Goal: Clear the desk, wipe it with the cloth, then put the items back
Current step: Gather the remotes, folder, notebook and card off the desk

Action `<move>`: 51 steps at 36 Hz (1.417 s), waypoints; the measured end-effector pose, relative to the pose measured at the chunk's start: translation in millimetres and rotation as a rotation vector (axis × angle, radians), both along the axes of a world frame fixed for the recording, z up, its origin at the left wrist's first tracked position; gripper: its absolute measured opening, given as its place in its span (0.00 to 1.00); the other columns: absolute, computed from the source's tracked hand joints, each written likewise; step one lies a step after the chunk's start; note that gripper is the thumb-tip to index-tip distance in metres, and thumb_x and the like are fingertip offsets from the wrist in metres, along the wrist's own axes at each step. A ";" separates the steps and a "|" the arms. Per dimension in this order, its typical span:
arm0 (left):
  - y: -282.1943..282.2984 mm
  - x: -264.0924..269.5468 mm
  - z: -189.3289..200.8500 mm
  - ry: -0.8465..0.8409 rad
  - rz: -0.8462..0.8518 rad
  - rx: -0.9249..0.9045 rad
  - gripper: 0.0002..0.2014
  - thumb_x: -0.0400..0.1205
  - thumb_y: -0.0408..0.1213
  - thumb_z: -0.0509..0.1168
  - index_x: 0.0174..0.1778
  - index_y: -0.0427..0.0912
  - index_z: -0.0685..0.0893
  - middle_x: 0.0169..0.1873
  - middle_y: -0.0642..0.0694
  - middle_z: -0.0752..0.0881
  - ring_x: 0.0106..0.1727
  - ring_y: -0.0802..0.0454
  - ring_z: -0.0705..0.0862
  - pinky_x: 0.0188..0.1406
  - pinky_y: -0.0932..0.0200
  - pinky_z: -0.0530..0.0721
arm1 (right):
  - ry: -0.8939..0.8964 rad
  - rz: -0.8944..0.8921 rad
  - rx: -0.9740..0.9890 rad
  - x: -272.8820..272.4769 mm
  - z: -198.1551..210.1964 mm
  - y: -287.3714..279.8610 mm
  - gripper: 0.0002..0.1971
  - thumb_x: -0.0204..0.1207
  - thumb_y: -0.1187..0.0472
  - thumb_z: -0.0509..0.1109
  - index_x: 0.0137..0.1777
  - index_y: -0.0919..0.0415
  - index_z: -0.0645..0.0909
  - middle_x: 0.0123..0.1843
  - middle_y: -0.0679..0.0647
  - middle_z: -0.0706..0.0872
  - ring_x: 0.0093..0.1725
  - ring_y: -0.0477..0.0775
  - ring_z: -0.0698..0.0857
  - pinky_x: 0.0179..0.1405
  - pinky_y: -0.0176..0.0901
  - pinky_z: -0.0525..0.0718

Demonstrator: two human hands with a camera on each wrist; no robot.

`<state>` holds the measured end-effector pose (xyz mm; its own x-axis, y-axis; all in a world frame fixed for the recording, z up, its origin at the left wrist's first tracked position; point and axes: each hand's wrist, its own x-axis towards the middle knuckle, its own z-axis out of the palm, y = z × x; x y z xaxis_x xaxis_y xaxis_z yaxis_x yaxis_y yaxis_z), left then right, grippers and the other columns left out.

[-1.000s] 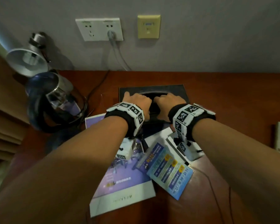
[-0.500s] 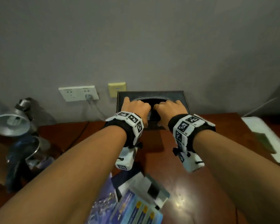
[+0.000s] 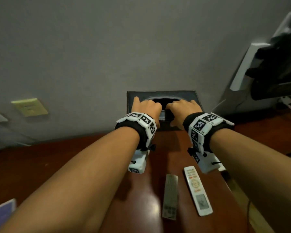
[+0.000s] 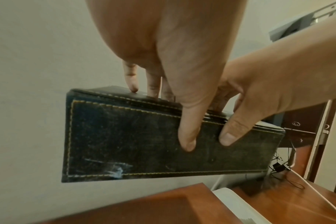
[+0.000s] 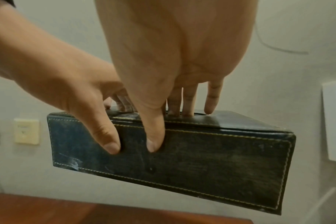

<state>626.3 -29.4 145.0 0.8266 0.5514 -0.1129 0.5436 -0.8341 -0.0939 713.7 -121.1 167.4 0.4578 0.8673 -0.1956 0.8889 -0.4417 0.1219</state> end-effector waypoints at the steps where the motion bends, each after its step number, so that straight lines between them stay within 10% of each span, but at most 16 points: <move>1: -3.5 11.1 -9.9 0.015 -0.002 -0.013 0.14 0.74 0.49 0.75 0.48 0.50 0.78 0.40 0.50 0.82 0.48 0.45 0.83 0.67 0.38 0.64 | 0.008 -0.003 -0.015 10.6 -9.5 -3.0 0.25 0.73 0.56 0.76 0.70 0.51 0.75 0.63 0.51 0.81 0.67 0.57 0.77 0.67 0.59 0.68; 13: -27.1 49.6 -129.0 0.194 0.016 -0.158 0.16 0.74 0.49 0.75 0.51 0.50 0.79 0.41 0.51 0.83 0.49 0.46 0.84 0.69 0.38 0.63 | 0.124 0.027 -0.162 49.7 -131.4 -20.1 0.23 0.73 0.54 0.75 0.68 0.51 0.76 0.62 0.51 0.82 0.67 0.58 0.78 0.68 0.57 0.67; 20: -29.6 43.3 -148.4 0.254 -0.006 -0.162 0.14 0.74 0.44 0.75 0.51 0.49 0.79 0.39 0.50 0.81 0.50 0.45 0.84 0.69 0.36 0.64 | 0.123 0.049 -0.185 41.9 -156.9 -21.7 0.22 0.74 0.54 0.74 0.68 0.52 0.77 0.62 0.52 0.82 0.67 0.58 0.78 0.67 0.57 0.68; 25: -29.6 22.0 -143.9 0.249 -0.113 -0.235 0.27 0.75 0.40 0.74 0.68 0.48 0.72 0.55 0.45 0.81 0.59 0.41 0.81 0.59 0.37 0.73 | 0.154 0.015 -0.254 29.0 -153.3 -25.8 0.23 0.77 0.55 0.71 0.71 0.52 0.74 0.64 0.54 0.82 0.65 0.59 0.80 0.63 0.55 0.74; 38: 43.1 -191.9 15.4 -0.050 0.066 0.018 0.22 0.81 0.40 0.67 0.70 0.46 0.73 0.61 0.41 0.81 0.61 0.38 0.82 0.51 0.46 0.79 | 0.039 0.080 0.004 -143.5 -20.3 16.9 0.17 0.79 0.60 0.66 0.68 0.53 0.75 0.61 0.58 0.83 0.58 0.64 0.84 0.52 0.53 0.80; 51: 22.7 -376.1 -35.1 0.029 0.317 -0.123 0.25 0.81 0.43 0.69 0.73 0.47 0.71 0.63 0.42 0.78 0.63 0.37 0.79 0.51 0.43 0.76 | 0.255 0.198 -0.071 -329.3 -74.2 31.6 0.23 0.80 0.57 0.67 0.74 0.51 0.67 0.69 0.57 0.74 0.65 0.65 0.78 0.56 0.57 0.78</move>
<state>250.2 -6.7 109.9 0.6114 0.7613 -0.2156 0.7764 -0.6299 -0.0225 384.4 -89.6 93.2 0.2101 0.9147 -0.3452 0.9624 -0.2556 -0.0915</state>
